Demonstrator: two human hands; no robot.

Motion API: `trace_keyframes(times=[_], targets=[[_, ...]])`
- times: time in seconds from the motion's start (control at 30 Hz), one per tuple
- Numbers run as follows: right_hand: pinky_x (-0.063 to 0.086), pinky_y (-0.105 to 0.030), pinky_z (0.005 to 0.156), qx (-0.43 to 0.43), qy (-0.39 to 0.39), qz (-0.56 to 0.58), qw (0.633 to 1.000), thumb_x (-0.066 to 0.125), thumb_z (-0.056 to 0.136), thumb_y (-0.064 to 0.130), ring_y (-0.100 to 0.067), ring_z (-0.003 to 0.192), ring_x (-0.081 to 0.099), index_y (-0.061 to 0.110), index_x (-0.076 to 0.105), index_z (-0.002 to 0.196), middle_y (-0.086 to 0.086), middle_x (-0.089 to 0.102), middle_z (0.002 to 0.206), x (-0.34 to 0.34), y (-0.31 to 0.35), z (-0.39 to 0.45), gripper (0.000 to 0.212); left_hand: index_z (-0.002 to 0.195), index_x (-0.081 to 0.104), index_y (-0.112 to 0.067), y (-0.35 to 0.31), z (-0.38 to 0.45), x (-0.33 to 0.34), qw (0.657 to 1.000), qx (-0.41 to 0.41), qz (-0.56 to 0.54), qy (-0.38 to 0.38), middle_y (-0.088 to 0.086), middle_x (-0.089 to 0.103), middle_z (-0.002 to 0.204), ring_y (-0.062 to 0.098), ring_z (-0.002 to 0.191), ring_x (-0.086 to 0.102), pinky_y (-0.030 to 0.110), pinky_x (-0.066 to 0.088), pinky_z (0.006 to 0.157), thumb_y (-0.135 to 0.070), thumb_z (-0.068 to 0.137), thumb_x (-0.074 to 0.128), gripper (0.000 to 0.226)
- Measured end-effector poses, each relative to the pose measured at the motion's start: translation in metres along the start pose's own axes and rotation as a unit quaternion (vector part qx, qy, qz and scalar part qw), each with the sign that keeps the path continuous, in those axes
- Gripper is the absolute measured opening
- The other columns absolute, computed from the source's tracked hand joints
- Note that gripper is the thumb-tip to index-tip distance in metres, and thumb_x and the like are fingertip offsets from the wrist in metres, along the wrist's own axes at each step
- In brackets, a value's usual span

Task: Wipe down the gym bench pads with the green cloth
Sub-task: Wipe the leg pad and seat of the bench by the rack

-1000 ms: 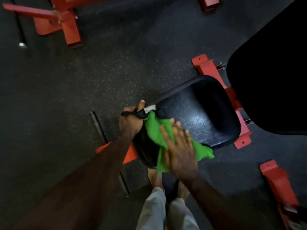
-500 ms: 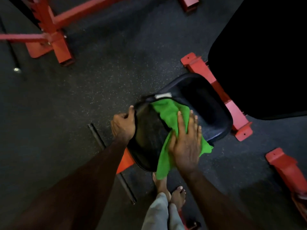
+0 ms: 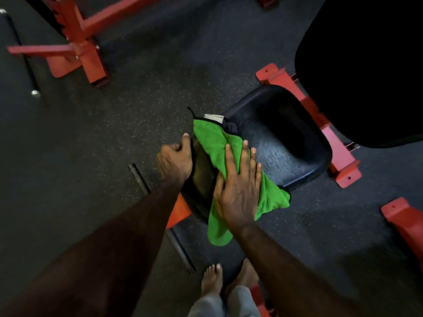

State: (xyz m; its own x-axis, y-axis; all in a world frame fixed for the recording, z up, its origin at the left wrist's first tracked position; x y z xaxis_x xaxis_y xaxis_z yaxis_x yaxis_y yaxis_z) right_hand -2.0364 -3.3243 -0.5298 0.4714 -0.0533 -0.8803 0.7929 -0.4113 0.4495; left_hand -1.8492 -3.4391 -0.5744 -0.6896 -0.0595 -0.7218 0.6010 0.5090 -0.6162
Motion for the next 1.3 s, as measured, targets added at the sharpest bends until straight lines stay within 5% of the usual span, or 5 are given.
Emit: trace_keyframes(times=[0.23,0.5,0.77,1.07,1.3], targets=[[0.015,-0.051,0.128,-0.017,0.009,-0.031,0.999,0.044,0.091,0.036,-0.027,0.161,0.002,0.029,0.021,0.165,-0.006,0.002,0.175,0.007,-0.005,-0.001,0.078,0.049,0.048,-0.009,-0.008,-0.002,-0.002,1.000,0.025,0.012,0.000,0.019,0.050,0.056,0.042,0.073,0.063,0.044,0.040,0.066,-0.059,0.094,0.058,0.068],[0.014,-0.049,0.128,-0.005,0.014,-0.039,0.999,0.047,0.091,0.037,-0.025,0.161,0.000,0.031,0.022,0.165,-0.005,0.004,0.175,0.008,-0.007,-0.003,0.078,0.074,0.068,-0.001,-0.002,-0.003,0.000,0.999,0.021,0.041,0.010,0.030,0.066,0.084,0.045,0.094,0.065,0.046,0.044,0.077,-0.066,0.095,0.051,0.070],[0.013,-0.047,0.129,0.021,-0.012,-0.061,0.998,0.049,0.090,0.038,-0.024,0.161,0.004,0.032,0.026,0.164,-0.003,0.004,0.175,0.010,-0.008,0.000,0.078,0.088,0.076,-0.003,-0.012,0.000,0.004,0.995,0.072,0.042,0.052,0.027,0.071,0.088,0.047,0.091,0.065,0.046,0.048,0.075,-0.071,0.091,0.036,0.079],[0.011,-0.045,0.130,0.032,-0.022,-0.081,0.996,0.047,0.095,0.038,-0.024,0.161,0.008,0.031,0.030,0.163,-0.005,0.010,0.174,0.006,-0.006,-0.001,0.071,0.113,0.076,-0.006,-0.004,0.003,0.013,0.992,0.041,0.043,0.112,0.025,0.072,0.111,0.045,0.109,0.064,0.048,0.052,0.096,-0.071,0.094,0.040,0.077],[0.017,-0.048,0.128,0.032,-0.021,-0.081,0.996,0.053,0.094,0.037,-0.023,0.161,0.007,0.031,0.028,0.163,-0.005,0.008,0.174,0.009,-0.009,-0.002,0.074,0.099,0.077,-0.008,-0.008,0.002,0.013,0.991,0.058,0.034,0.116,0.022,0.074,0.097,0.043,0.097,0.066,0.043,0.050,0.083,-0.064,0.100,0.043,0.066]])
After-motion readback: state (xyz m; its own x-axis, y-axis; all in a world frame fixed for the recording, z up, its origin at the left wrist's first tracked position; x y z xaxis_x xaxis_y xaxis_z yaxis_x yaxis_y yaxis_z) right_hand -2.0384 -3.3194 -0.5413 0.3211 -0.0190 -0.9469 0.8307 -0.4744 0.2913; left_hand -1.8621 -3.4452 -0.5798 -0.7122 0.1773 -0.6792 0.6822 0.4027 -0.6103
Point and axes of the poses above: each hand's wrist, its own z-axis towards the middle knuckle, its own x-axis out of the palm, y = z × x, the point moved 9 cm from there along z, towards the middle knuckle
